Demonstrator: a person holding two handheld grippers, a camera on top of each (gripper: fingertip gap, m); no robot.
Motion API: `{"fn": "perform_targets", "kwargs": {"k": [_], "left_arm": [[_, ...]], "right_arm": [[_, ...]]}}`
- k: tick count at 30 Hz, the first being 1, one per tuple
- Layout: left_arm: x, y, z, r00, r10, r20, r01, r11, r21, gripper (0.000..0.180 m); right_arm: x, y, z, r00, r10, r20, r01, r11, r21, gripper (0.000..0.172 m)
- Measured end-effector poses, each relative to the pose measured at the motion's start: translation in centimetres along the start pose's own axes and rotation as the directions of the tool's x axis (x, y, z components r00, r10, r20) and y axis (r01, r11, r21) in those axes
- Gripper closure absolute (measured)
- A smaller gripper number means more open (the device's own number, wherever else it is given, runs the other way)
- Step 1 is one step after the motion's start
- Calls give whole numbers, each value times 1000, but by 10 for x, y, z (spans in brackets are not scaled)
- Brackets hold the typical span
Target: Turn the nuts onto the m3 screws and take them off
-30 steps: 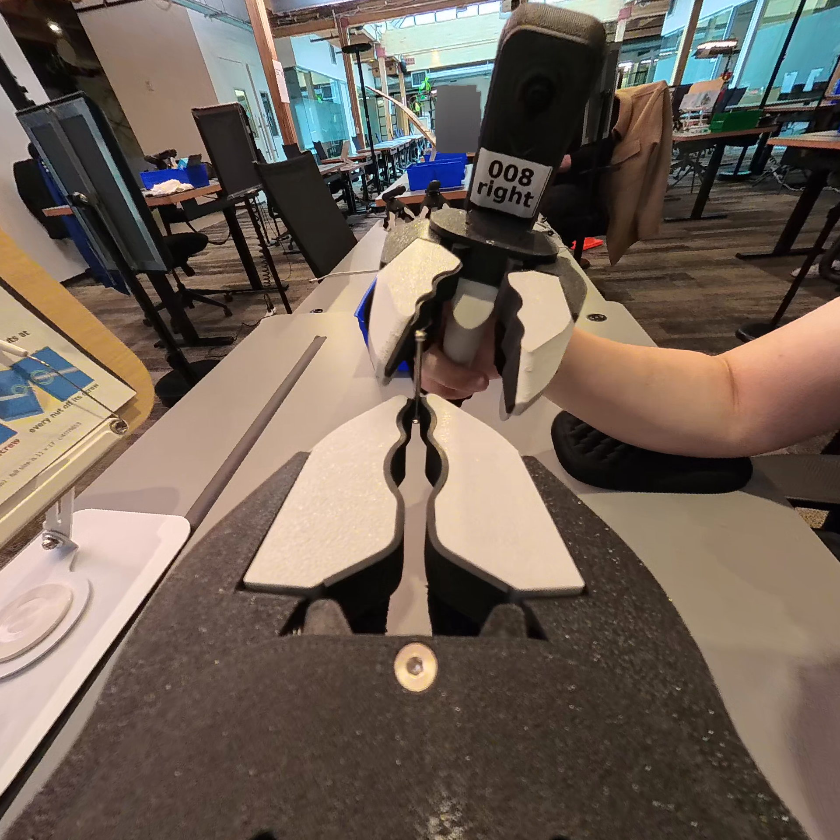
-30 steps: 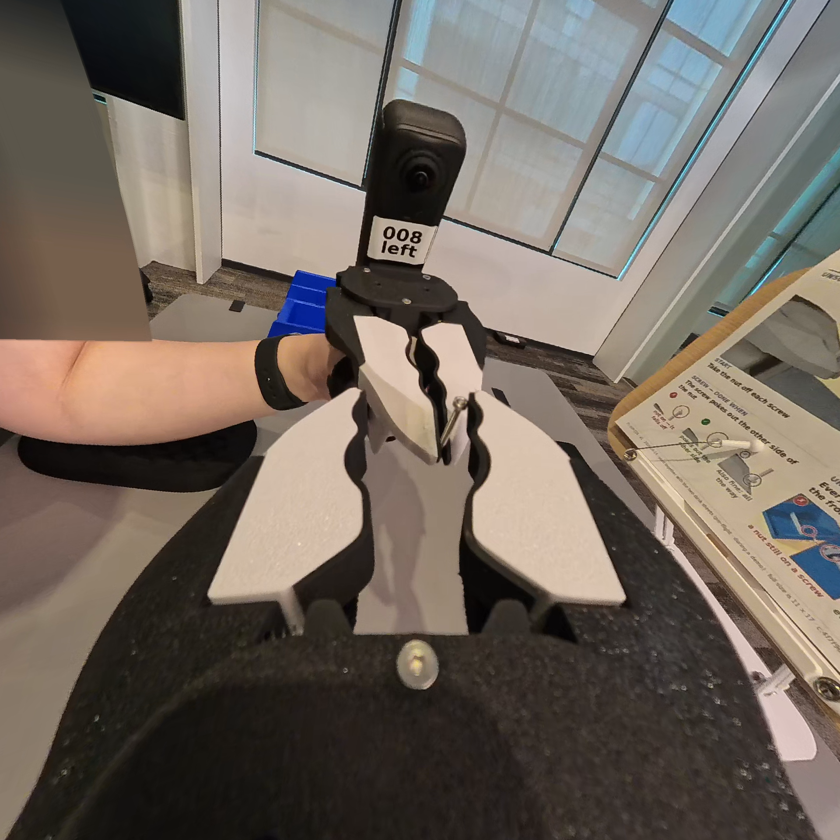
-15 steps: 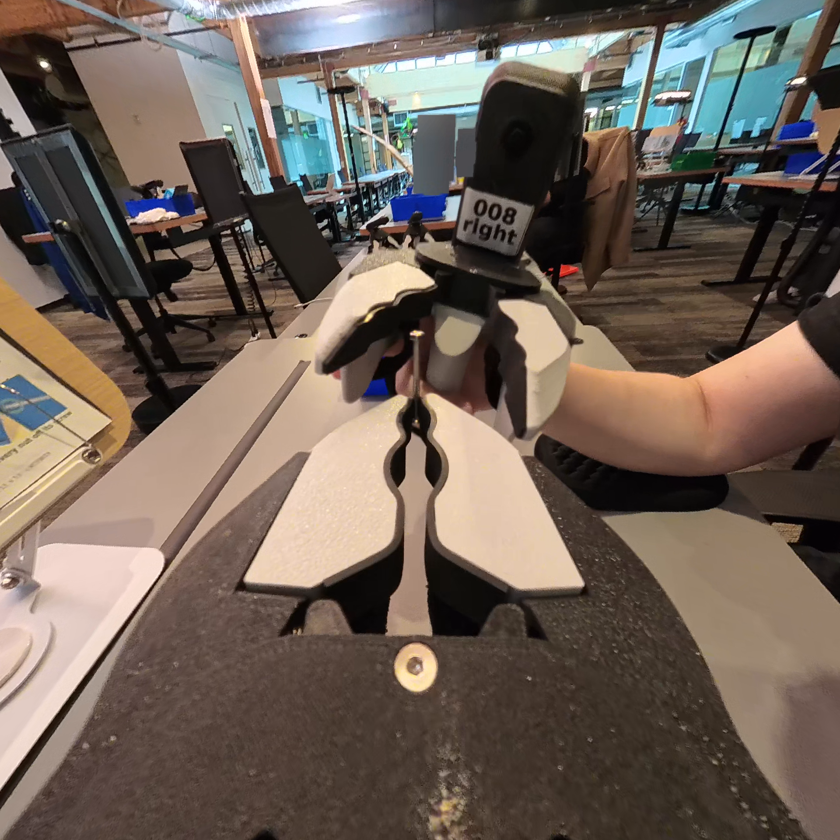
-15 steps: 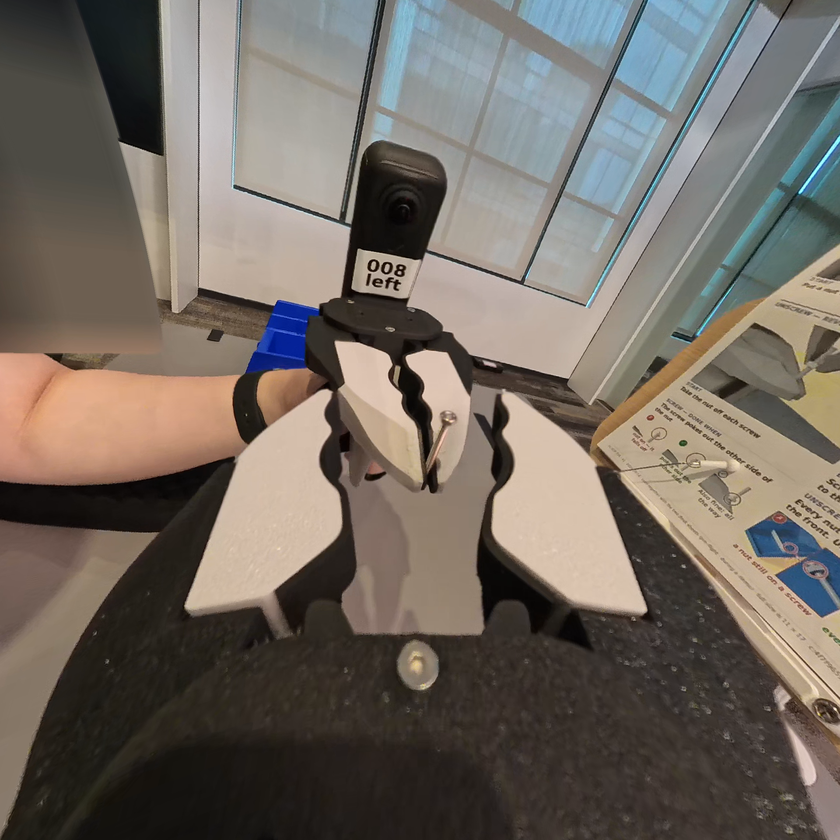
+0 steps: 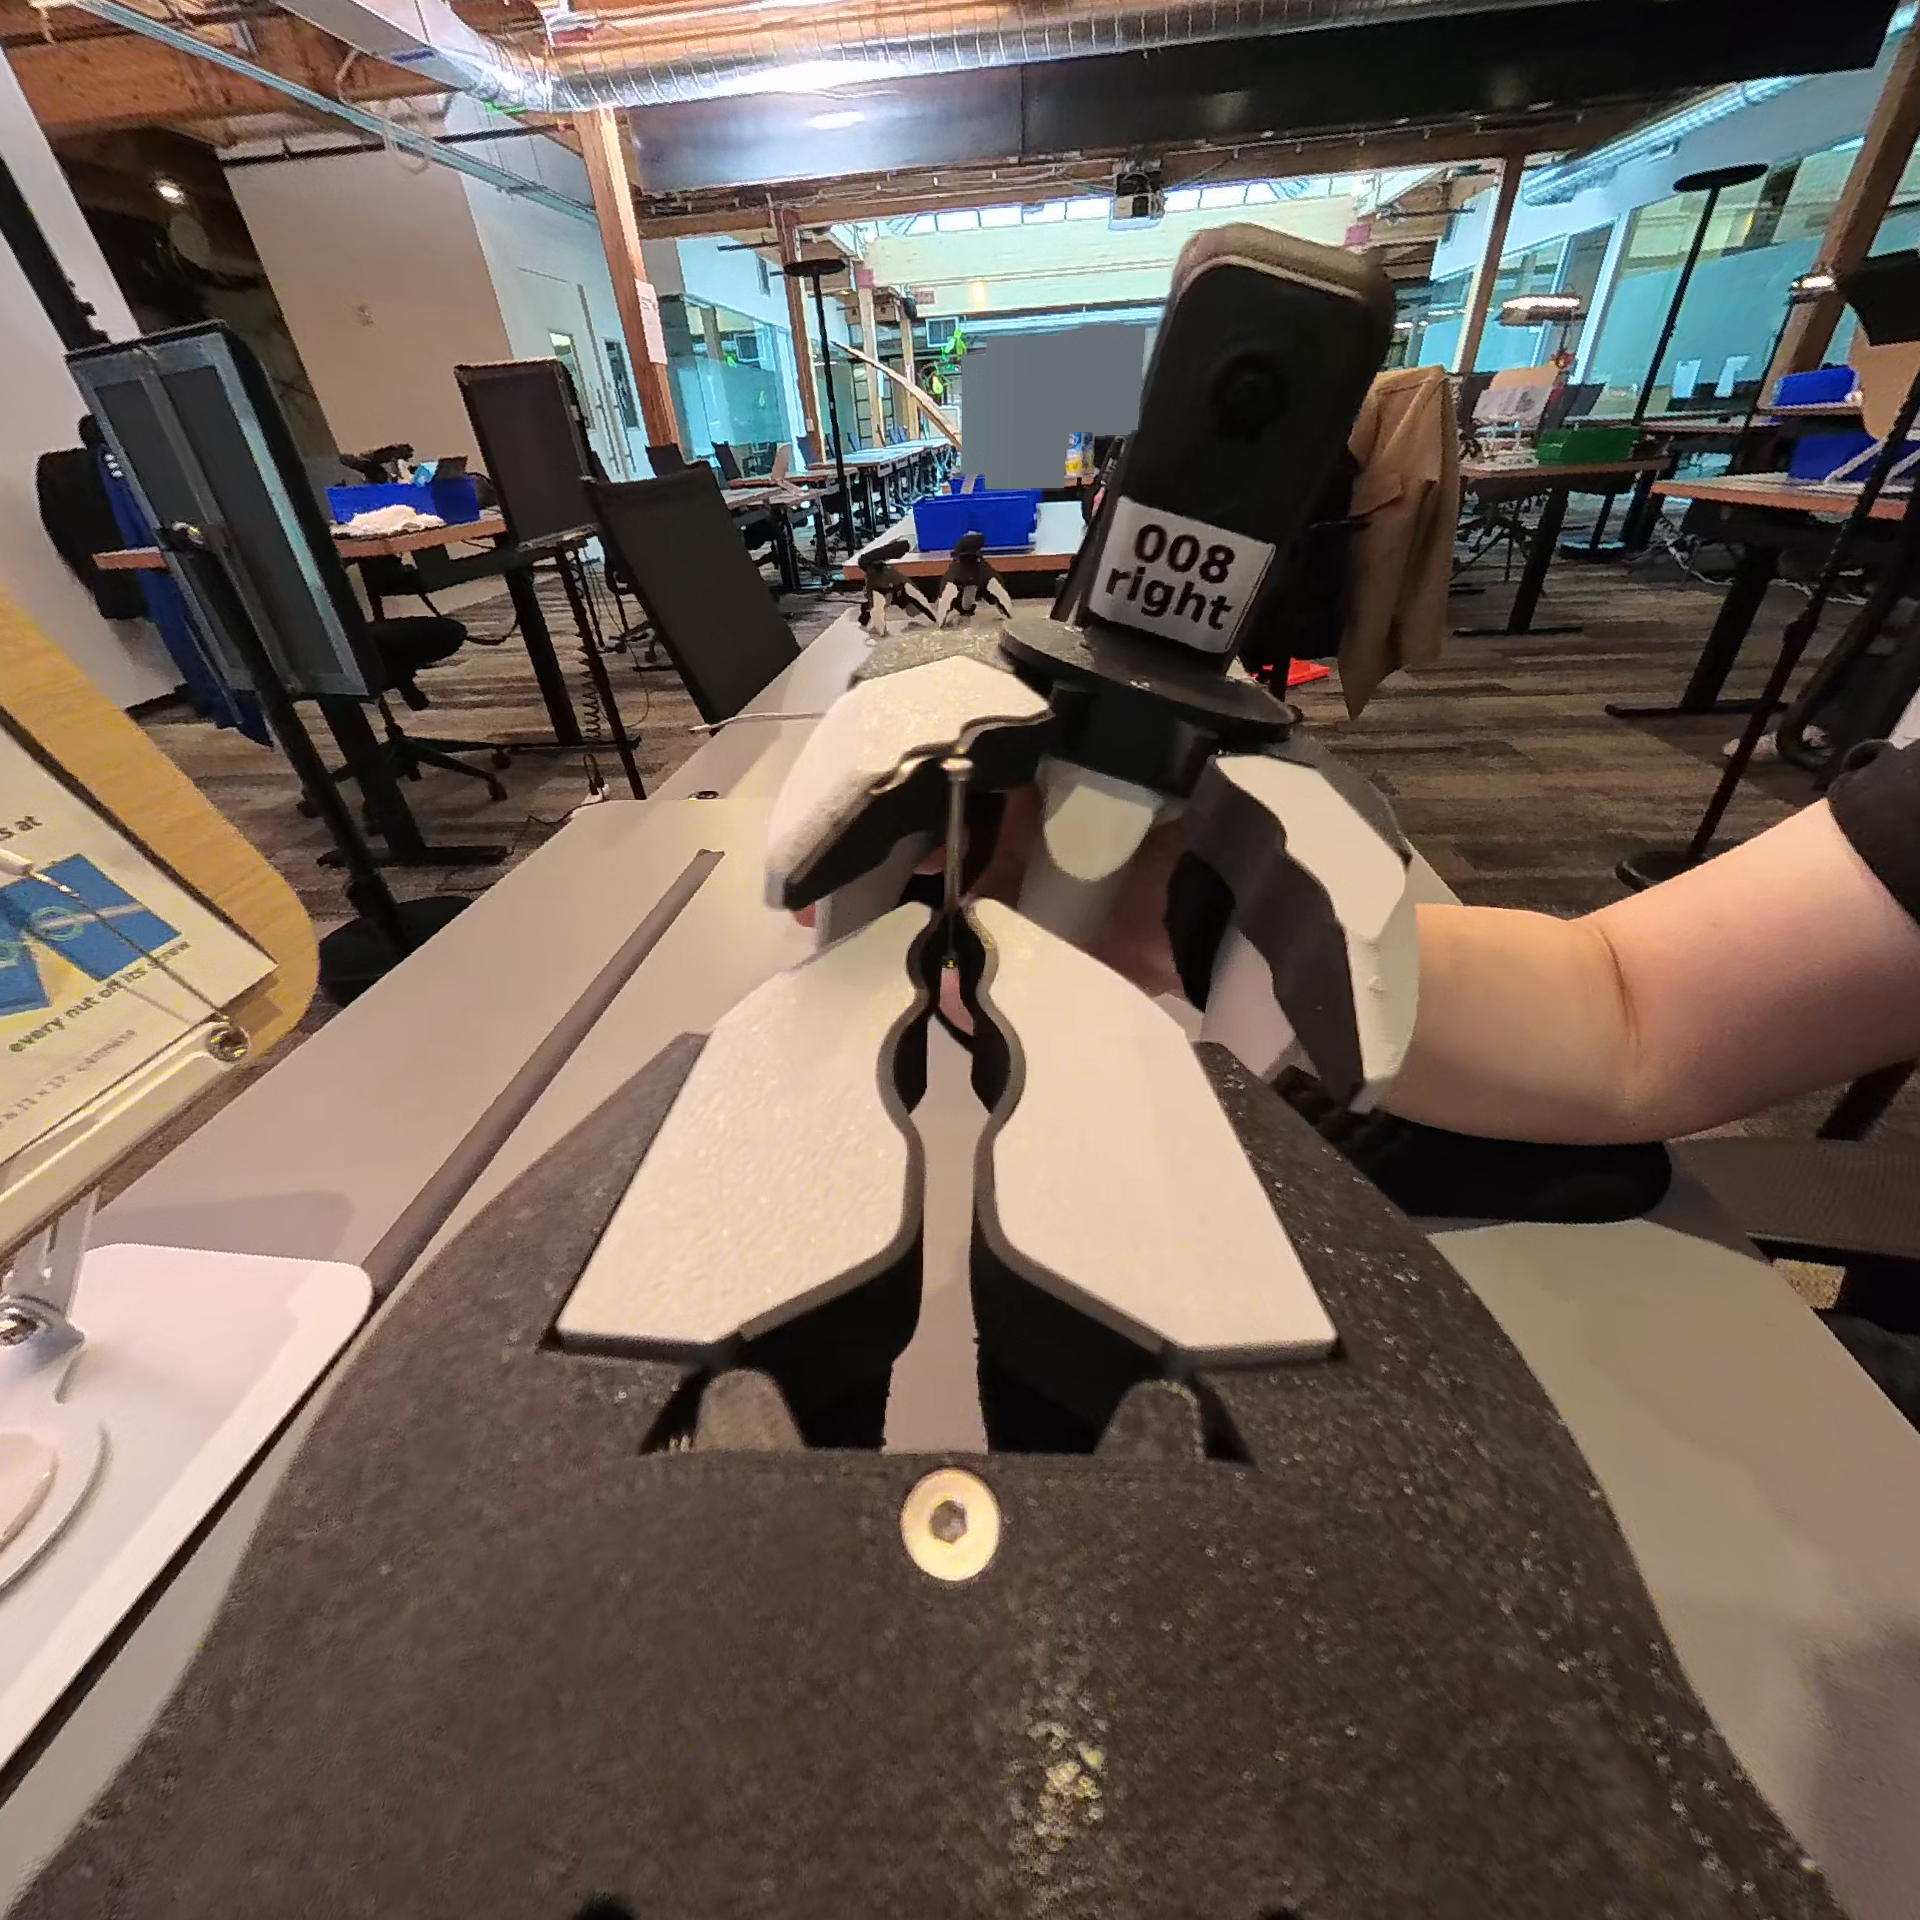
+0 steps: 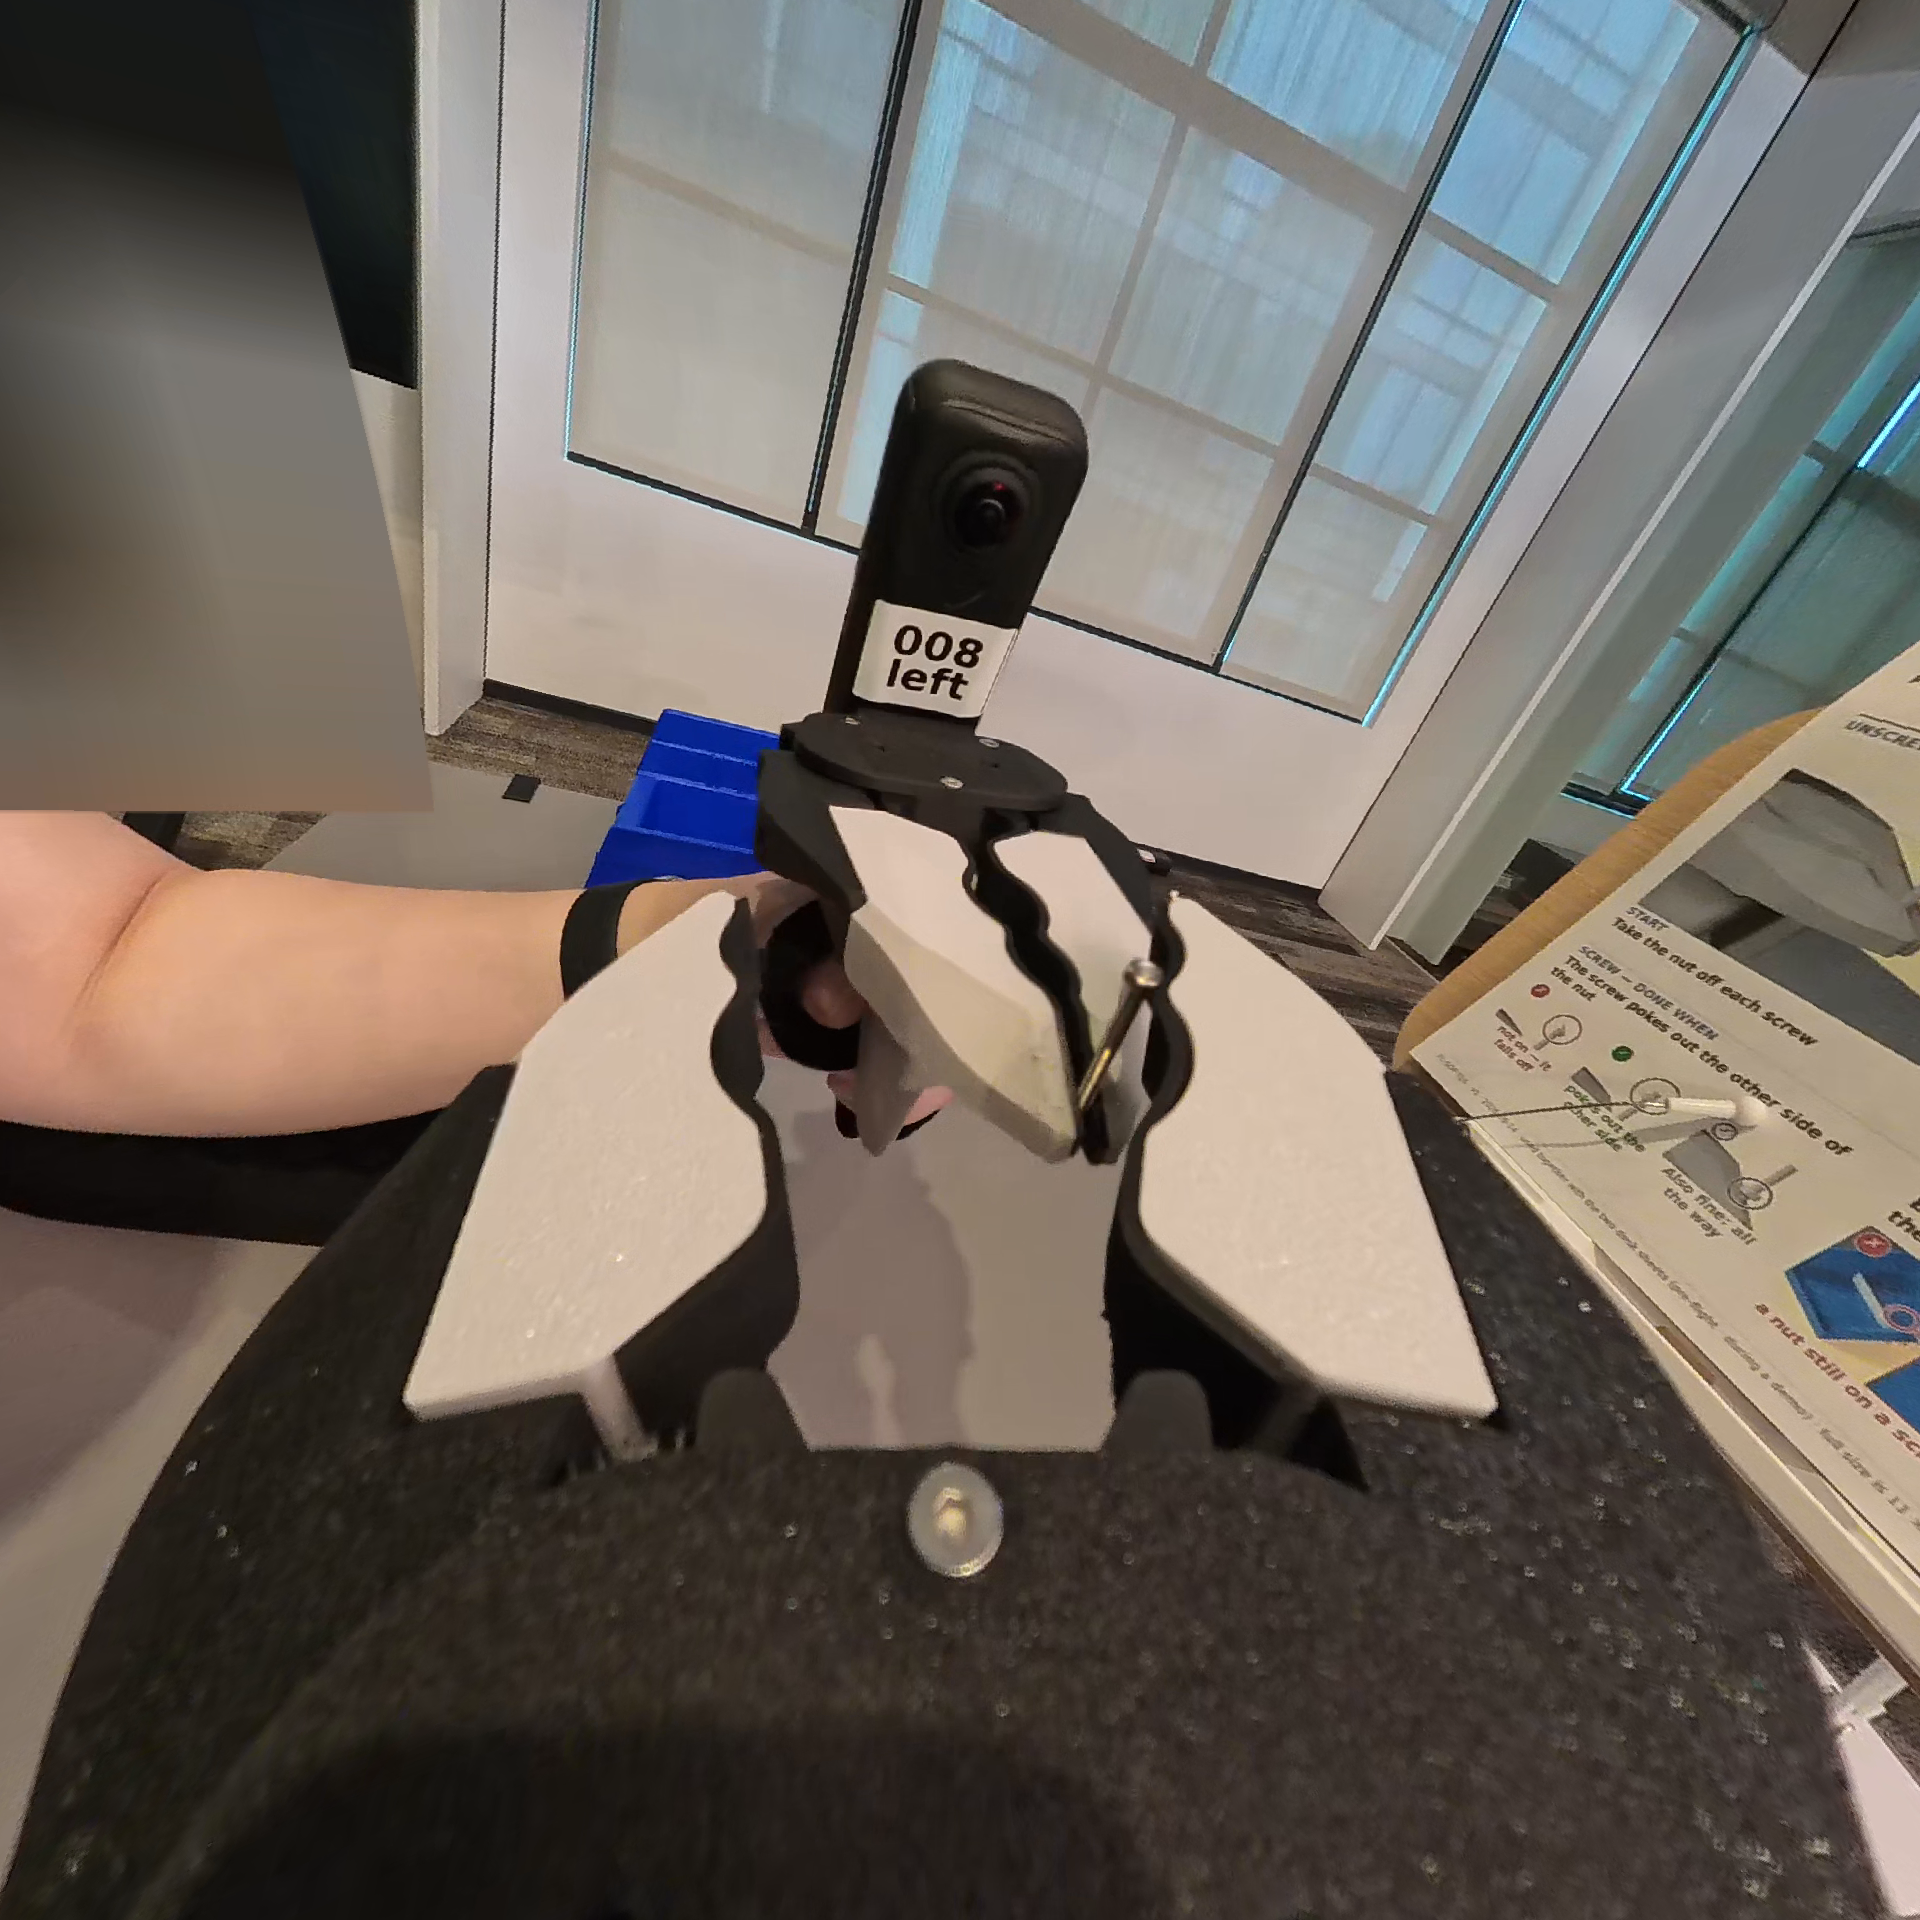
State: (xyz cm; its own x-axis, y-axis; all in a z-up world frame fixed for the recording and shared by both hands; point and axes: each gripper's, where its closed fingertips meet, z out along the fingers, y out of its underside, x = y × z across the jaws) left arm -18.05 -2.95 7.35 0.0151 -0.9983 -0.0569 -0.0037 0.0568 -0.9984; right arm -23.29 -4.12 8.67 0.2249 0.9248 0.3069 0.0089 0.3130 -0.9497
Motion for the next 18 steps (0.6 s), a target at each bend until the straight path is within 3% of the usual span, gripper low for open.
{"fn": "perform_targets", "kwargs": {"k": [18], "left_arm": [[-18,-5,-17,997,-22,76,19,999,34,178]], "right_arm": [[14,1,-12,999,-5,-52,4,1000,-19,102]]}}
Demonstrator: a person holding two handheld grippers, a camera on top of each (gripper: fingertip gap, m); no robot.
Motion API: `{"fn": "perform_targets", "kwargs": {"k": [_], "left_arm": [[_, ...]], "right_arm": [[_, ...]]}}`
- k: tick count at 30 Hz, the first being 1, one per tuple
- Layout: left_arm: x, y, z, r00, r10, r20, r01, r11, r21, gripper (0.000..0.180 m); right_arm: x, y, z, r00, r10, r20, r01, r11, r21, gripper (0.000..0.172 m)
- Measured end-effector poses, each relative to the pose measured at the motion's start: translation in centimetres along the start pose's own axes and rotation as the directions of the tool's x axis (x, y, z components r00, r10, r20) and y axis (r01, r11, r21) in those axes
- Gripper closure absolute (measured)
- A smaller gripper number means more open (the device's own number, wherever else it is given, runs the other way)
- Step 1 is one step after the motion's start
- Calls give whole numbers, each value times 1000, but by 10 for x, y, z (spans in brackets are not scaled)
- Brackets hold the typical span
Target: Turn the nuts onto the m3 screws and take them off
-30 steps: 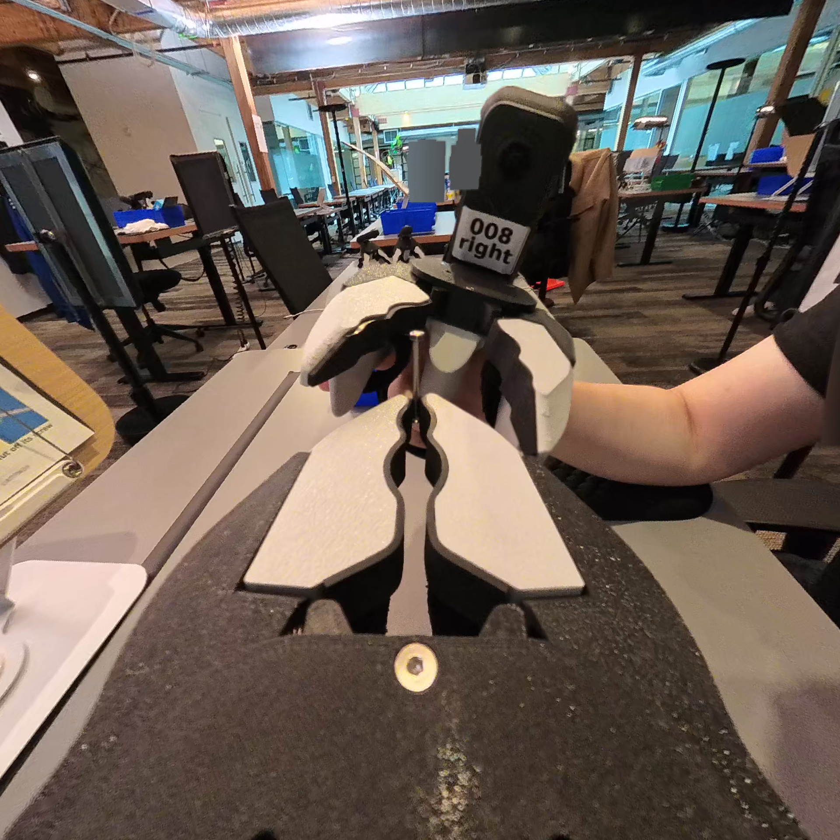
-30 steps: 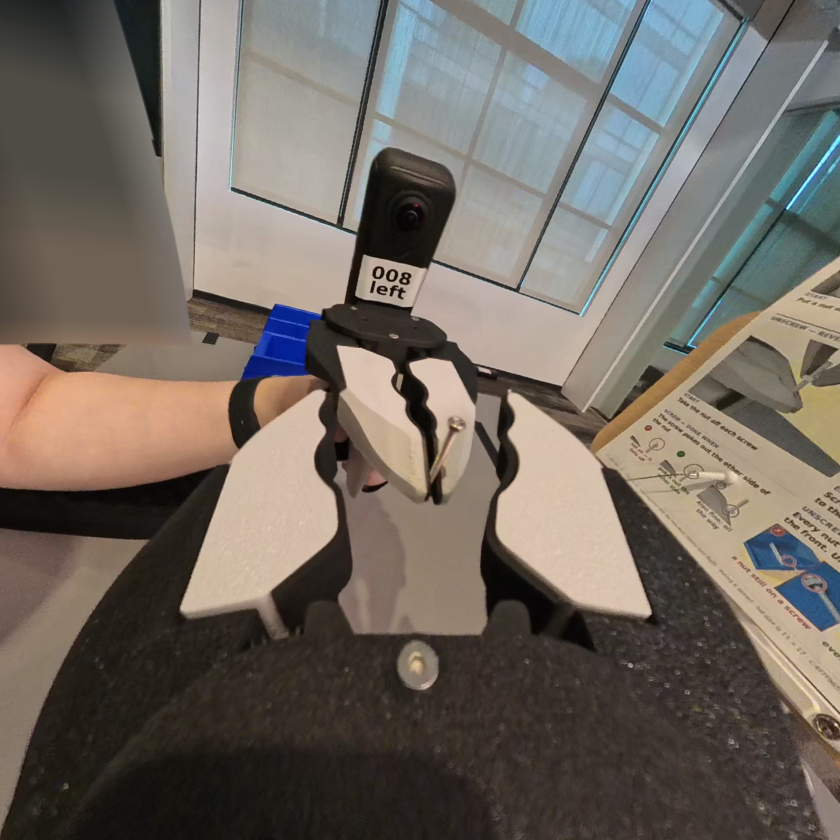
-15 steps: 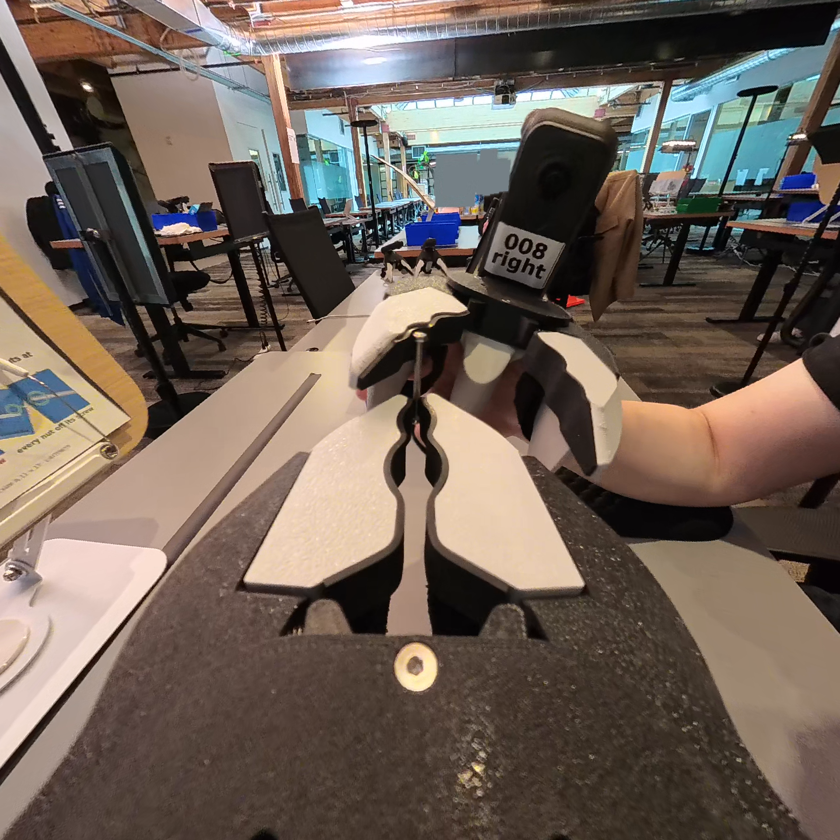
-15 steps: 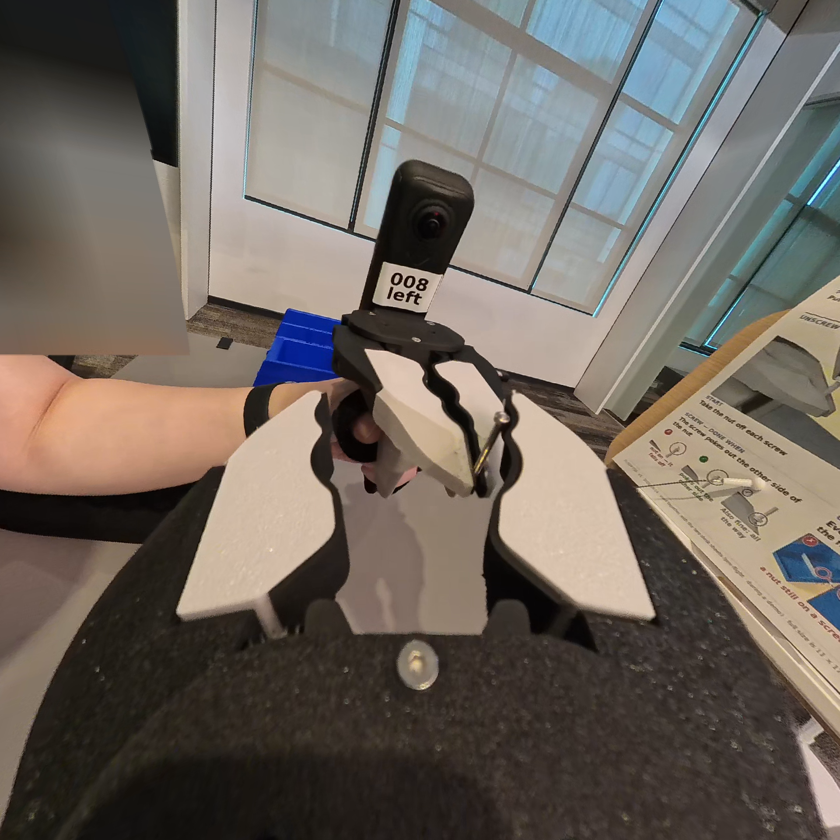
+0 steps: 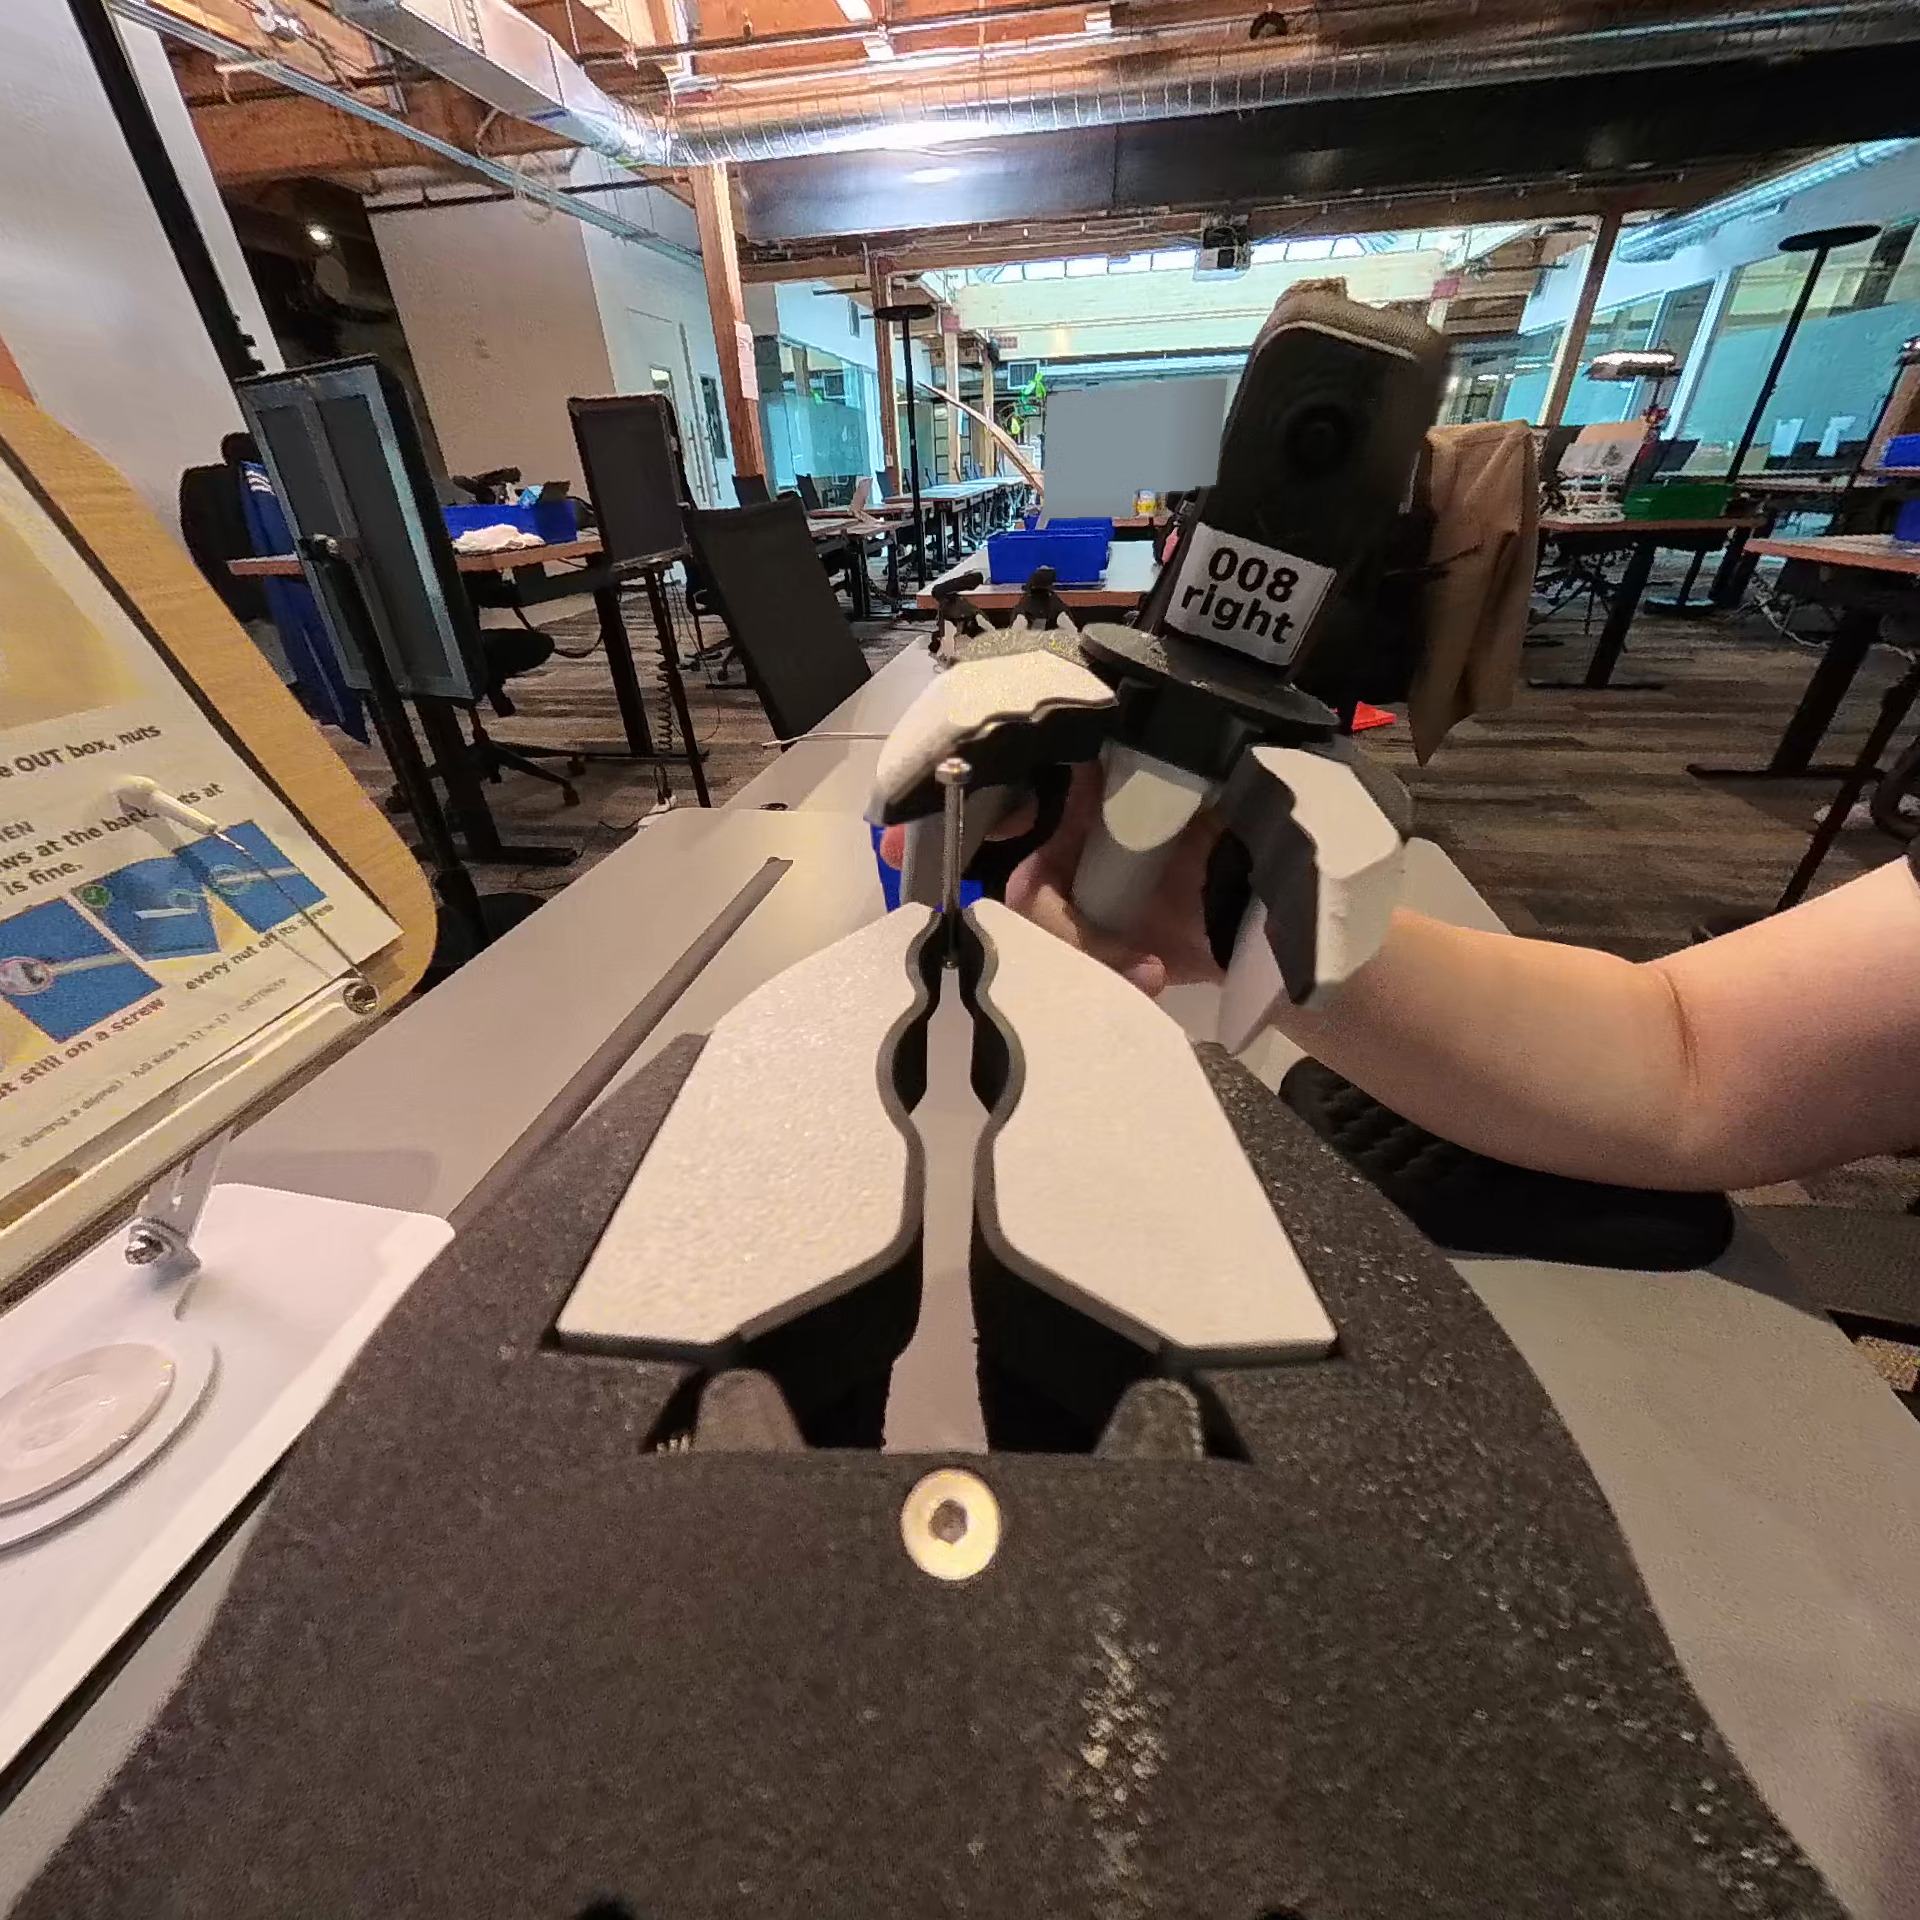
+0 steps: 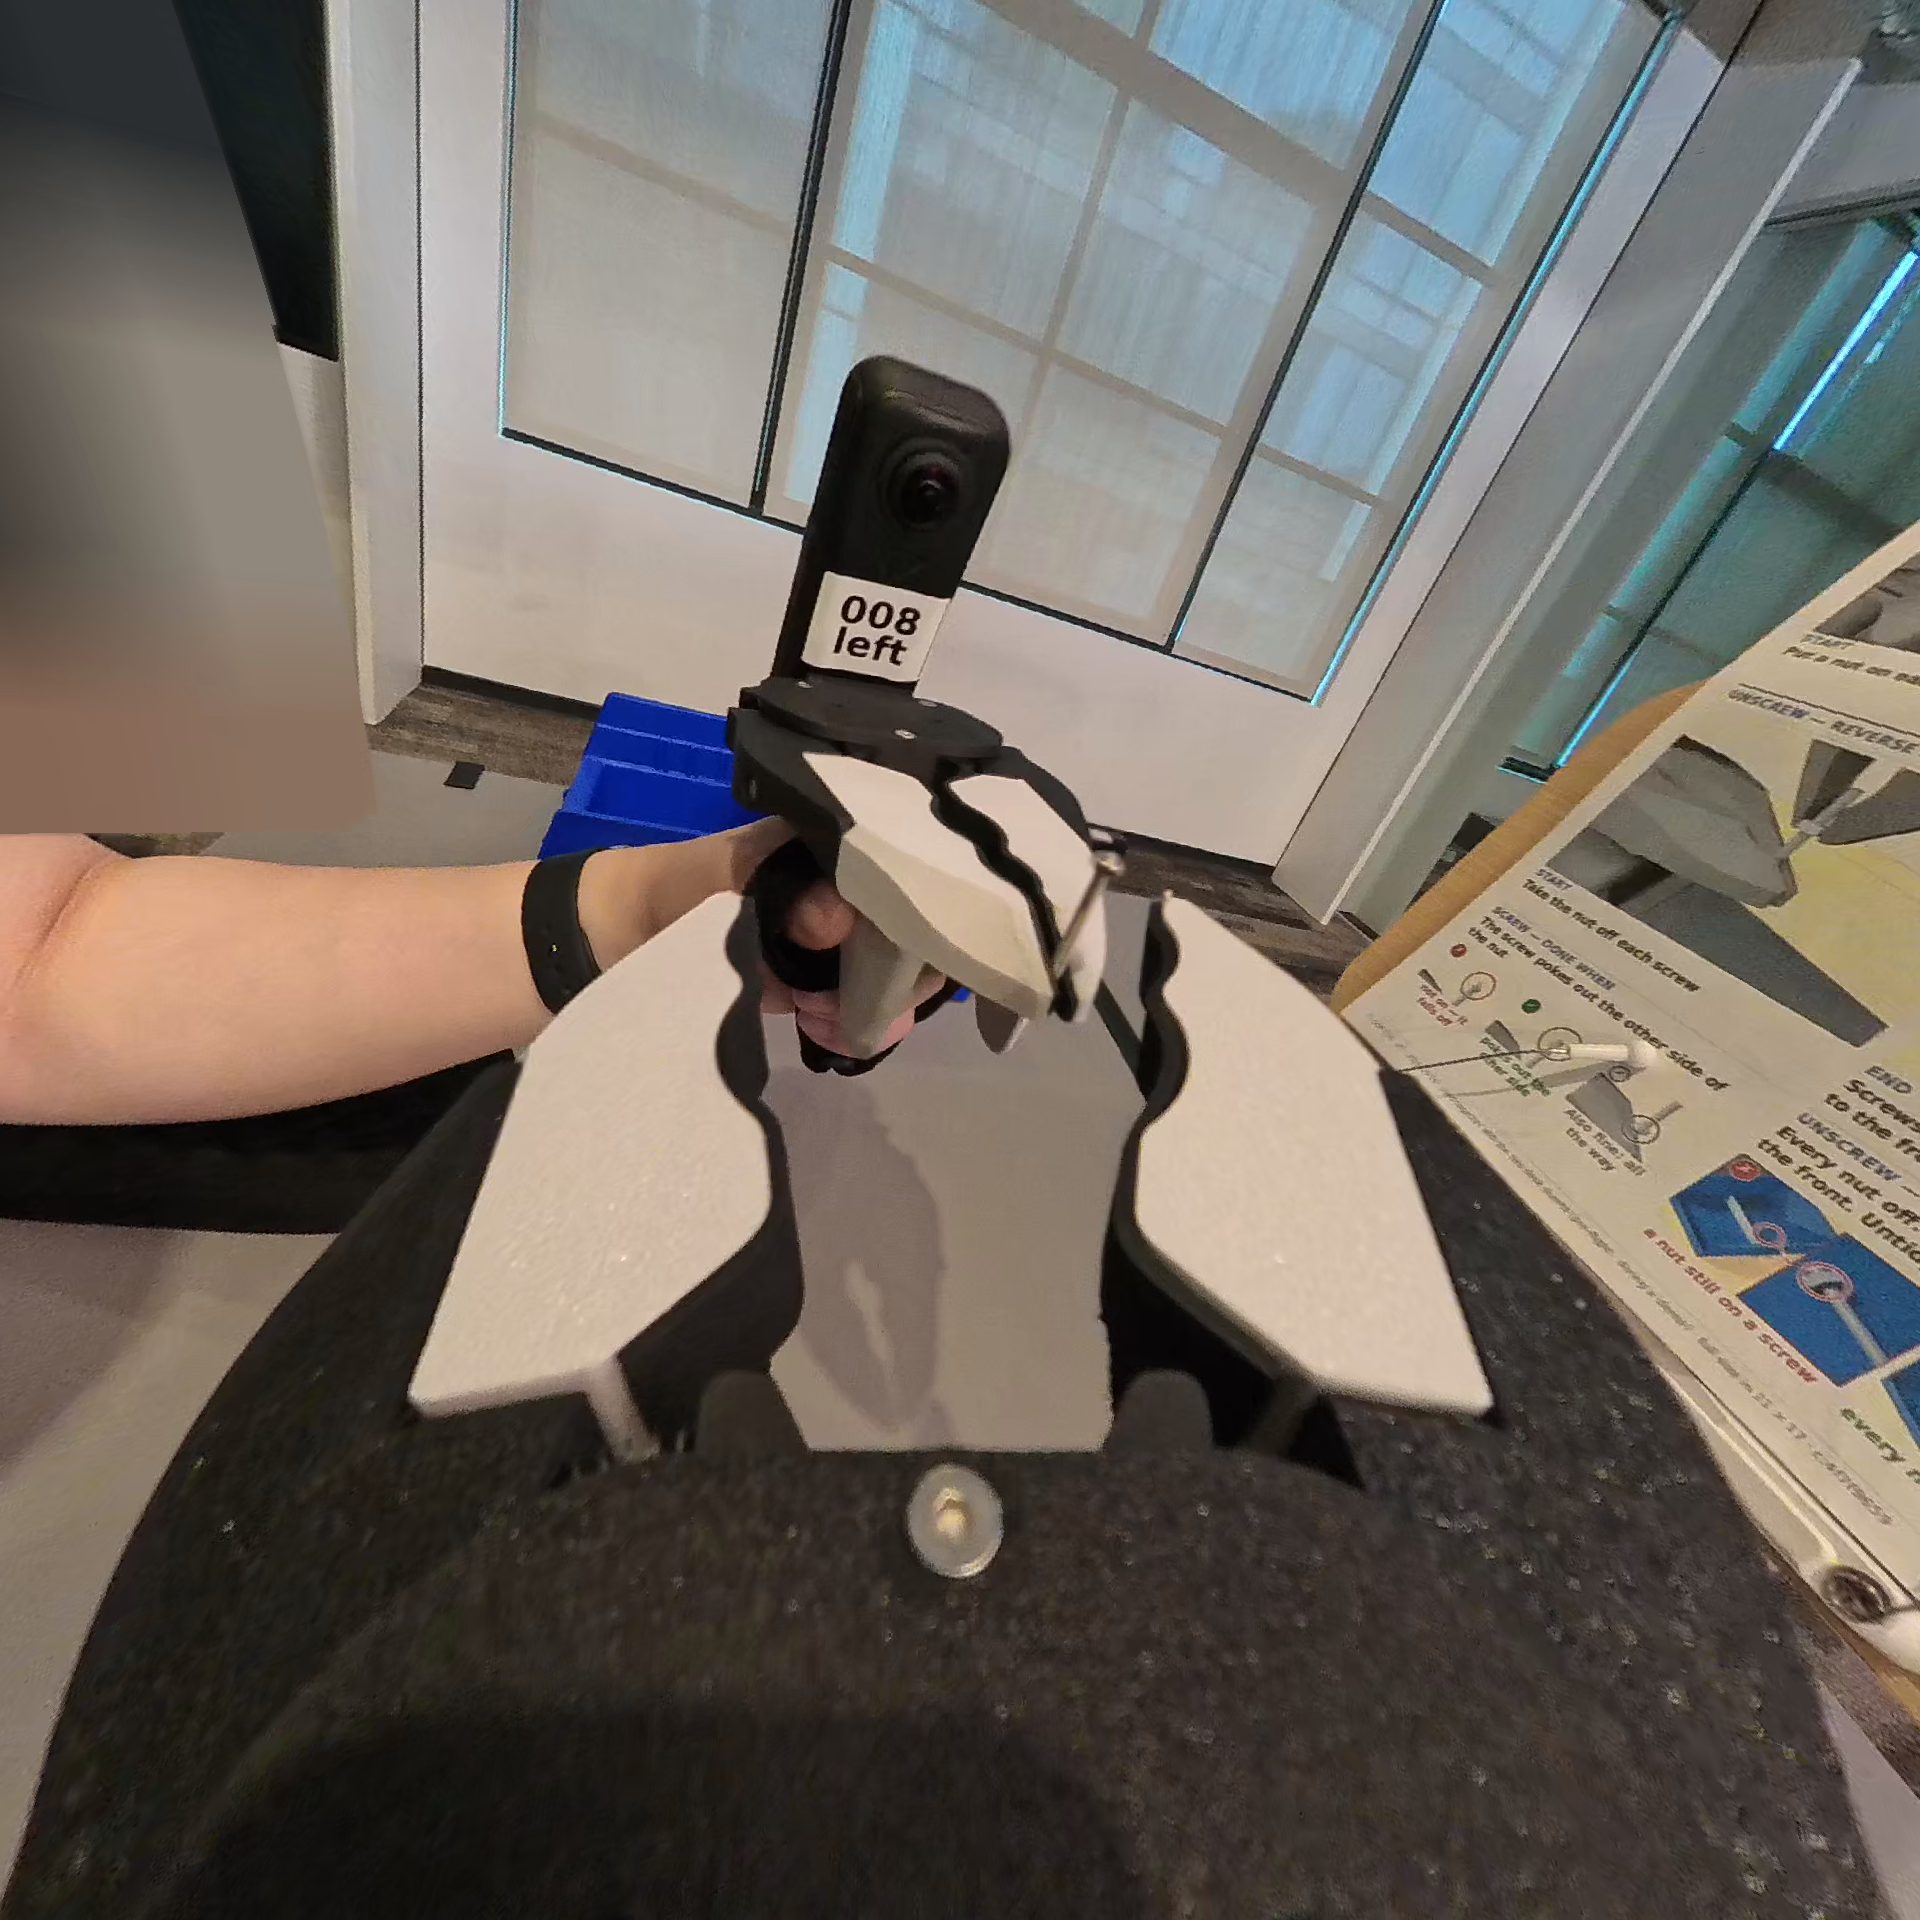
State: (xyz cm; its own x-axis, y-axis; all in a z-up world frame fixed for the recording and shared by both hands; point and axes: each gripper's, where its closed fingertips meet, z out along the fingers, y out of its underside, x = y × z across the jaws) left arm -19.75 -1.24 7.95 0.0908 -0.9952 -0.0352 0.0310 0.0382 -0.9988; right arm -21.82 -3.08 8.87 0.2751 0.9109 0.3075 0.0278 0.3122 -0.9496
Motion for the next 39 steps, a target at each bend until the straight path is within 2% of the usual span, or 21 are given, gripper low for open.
{"fn": "perform_targets", "kwargs": {"k": [5,11,25,33,39], "left_arm": [[9,3,7,999,11,-42,-12,1000,-16,178],[19,5,16,997,17,-76,-19,1000,-24,178],[6,-3,4,1000,2,-26,-1,1000,19,178],[14,2,12,998,8,-59,-8,1000,-2,178],[9,2,10,999,12,-31,-12,1000,-8,178]], "right_arm": [[-2,-10,0,999,30,12,-30,998,55,102],[-10,-9,7,999,22,39,-24,999,48,102],[-5,-10,2,1000,21,23,-22,999,48,102],[-8,-10,5,999,26,35,-28,998,49,102],[-7,-7,3,999,27,37,-28,999,38,101]]}}
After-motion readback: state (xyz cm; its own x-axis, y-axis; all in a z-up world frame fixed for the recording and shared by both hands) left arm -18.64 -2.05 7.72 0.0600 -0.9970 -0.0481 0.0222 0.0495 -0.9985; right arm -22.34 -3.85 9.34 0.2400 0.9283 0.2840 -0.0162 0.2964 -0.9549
